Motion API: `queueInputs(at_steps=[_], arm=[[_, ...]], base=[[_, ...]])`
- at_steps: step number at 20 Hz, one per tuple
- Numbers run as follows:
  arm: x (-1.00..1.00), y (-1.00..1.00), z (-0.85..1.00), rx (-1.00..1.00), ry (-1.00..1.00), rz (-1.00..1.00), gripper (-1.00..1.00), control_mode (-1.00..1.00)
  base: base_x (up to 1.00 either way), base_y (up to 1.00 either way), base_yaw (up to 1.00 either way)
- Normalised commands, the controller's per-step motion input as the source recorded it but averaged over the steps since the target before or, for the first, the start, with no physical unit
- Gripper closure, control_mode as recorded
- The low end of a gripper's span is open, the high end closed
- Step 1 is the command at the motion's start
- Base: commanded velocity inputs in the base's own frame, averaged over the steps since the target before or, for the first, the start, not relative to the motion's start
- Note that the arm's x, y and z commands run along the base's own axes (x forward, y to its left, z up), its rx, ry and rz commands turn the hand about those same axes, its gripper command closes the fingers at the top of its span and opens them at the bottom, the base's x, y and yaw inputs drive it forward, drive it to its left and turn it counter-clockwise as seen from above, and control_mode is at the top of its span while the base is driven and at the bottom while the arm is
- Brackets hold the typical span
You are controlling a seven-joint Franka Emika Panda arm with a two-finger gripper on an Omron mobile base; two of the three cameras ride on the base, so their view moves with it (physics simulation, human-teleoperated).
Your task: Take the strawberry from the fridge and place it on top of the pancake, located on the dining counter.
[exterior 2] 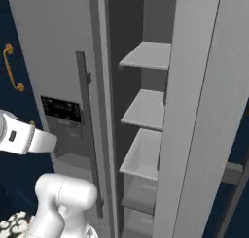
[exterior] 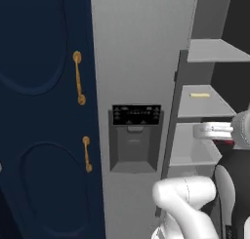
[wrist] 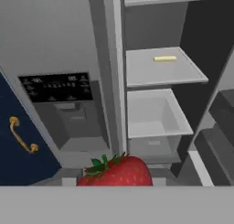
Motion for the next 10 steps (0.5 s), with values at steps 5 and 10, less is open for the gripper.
queueInputs(at_steps=[5,10], arm=[[0.00,0.00,0.00,0.00,0.00,0.00,1.00,1.00],[0.00,0.00,0.00,0.00,0.00,0.00,1.00,1.00]], base=[[-0.93,1.00,0.15],[-0.58,0.26,0.59]])
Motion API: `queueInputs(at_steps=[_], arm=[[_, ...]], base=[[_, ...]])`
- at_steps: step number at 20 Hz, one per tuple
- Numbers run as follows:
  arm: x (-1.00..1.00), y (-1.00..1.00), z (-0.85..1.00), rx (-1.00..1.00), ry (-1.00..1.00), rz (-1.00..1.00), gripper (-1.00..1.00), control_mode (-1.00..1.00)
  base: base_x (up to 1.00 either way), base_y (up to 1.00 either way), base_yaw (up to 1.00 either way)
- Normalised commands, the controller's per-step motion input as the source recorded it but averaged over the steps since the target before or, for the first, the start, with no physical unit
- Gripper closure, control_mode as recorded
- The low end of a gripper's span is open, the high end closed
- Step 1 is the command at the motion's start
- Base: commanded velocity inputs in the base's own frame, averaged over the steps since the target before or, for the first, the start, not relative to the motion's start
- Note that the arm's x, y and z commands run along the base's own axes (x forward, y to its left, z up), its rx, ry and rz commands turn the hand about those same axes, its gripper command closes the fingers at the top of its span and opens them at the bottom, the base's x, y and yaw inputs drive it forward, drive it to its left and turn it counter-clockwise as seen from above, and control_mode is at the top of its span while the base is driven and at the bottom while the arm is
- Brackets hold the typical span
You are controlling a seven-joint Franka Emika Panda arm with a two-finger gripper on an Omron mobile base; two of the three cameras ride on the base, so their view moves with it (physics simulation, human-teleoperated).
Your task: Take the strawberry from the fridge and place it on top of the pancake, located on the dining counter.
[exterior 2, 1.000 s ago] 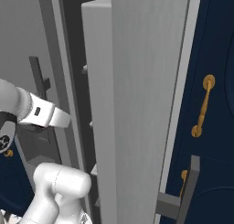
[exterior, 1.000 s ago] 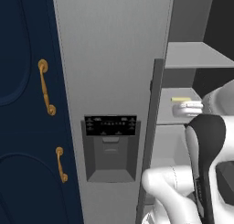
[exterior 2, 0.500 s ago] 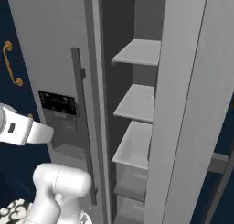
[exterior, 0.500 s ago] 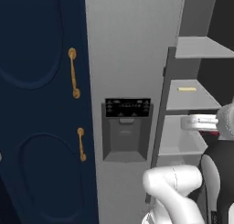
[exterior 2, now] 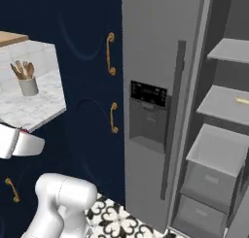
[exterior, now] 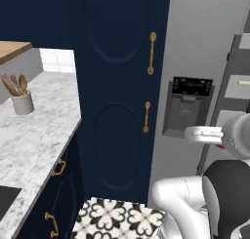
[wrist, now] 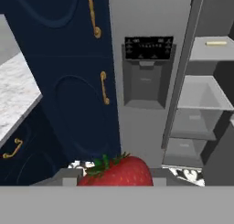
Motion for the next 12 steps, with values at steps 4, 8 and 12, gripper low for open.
queueInputs(at_steps=[4,8,12], arm=[[0.00,0.00,0.00,0.00,0.00,0.00,1.00,1.00],[0.00,0.00,0.00,0.00,0.00,0.00,1.00,1.00],[0.00,0.00,0.00,0.00,0.00,0.00,1.00,1.00]], base=[[-0.29,0.00,0.84],[-0.24,0.04,0.88],[0.00,0.11,0.95]])
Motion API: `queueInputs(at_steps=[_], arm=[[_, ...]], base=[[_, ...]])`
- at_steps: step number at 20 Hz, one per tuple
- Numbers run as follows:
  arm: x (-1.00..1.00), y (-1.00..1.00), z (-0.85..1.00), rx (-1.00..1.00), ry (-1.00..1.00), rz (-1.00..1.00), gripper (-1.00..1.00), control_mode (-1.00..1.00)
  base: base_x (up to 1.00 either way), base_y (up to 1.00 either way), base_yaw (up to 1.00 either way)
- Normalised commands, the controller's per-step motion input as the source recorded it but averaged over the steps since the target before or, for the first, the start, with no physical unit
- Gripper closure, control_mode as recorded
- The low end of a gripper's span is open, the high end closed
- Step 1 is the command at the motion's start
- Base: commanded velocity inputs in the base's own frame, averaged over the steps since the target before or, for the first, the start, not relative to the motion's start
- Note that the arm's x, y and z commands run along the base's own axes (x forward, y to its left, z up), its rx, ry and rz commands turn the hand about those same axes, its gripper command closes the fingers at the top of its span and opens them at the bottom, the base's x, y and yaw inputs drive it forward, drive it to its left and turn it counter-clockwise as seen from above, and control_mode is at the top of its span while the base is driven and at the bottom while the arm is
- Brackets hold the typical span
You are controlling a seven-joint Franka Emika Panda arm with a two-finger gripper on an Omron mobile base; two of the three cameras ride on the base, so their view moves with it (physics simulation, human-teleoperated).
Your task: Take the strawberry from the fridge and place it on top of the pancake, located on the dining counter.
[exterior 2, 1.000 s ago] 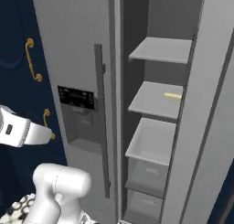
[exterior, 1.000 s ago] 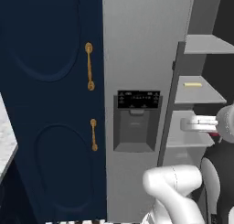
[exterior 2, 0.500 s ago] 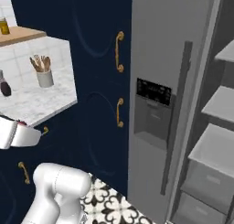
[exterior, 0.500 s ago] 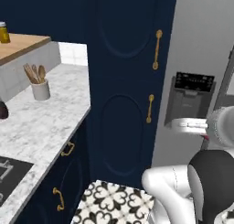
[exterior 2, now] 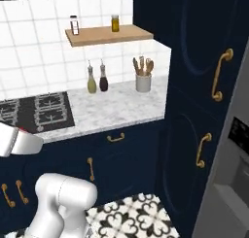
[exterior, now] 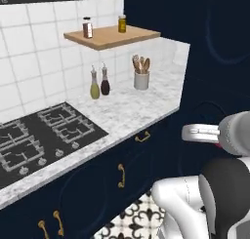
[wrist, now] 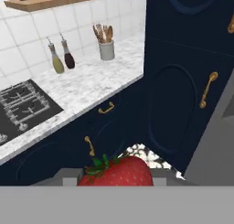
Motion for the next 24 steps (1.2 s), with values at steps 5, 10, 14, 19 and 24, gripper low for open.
queueInputs(at_steps=[5,10,14,19,24], arm=[[0.00,0.00,0.00,0.00,0.00,0.00,1.00,1.00],[0.00,0.00,0.00,0.00,0.00,0.00,1.00,1.00],[0.00,0.00,0.00,0.00,0.00,0.00,1.00,1.00],[0.00,0.00,0.00,0.00,0.00,0.00,1.00,1.00],[0.00,0.00,0.00,0.00,0.00,0.00,1.00,1.00]], base=[[0.00,0.18,0.93],[0.00,0.20,0.94],[0.00,0.30,0.93],[0.00,0.28,0.95],[0.00,0.28,0.95]])
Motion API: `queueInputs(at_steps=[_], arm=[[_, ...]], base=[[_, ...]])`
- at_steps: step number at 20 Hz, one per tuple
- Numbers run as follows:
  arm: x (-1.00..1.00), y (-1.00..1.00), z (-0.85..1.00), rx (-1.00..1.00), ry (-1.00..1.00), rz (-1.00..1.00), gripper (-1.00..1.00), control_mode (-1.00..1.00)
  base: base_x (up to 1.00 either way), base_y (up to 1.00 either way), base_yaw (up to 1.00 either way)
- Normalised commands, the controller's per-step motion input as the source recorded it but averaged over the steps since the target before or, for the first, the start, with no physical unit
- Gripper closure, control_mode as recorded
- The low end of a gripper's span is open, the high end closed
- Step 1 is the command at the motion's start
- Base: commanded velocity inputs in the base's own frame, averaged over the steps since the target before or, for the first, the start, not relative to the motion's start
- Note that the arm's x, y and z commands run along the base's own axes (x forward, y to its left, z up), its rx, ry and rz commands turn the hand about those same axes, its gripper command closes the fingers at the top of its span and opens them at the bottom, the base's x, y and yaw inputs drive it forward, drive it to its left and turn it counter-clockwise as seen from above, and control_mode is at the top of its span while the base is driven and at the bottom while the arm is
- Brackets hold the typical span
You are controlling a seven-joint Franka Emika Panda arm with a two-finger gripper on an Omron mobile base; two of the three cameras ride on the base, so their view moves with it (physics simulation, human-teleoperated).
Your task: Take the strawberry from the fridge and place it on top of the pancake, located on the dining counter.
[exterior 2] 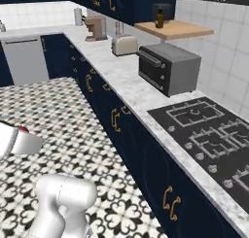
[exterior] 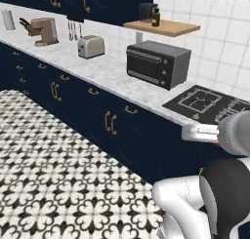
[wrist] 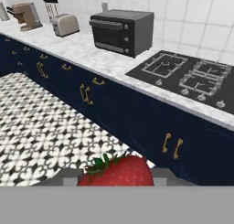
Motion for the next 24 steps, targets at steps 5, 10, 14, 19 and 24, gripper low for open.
queueInputs(at_steps=[5,10,14,19,24], arm=[[0.00,0.00,0.00,0.00,0.00,0.00,1.00,1.00],[0.00,0.00,0.00,0.00,0.00,0.00,1.00,1.00],[0.00,0.00,0.00,0.00,0.00,0.00,1.00,1.00],[0.00,0.00,0.00,0.00,0.00,0.00,1.00,1.00],[0.00,0.00,0.00,0.00,0.00,0.00,1.00,1.00]], base=[[0.00,0.13,0.98],[0.03,0.00,0.99],[0.08,0.00,0.99],[0.44,0.12,0.84],[1.00,0.01,0.60]])
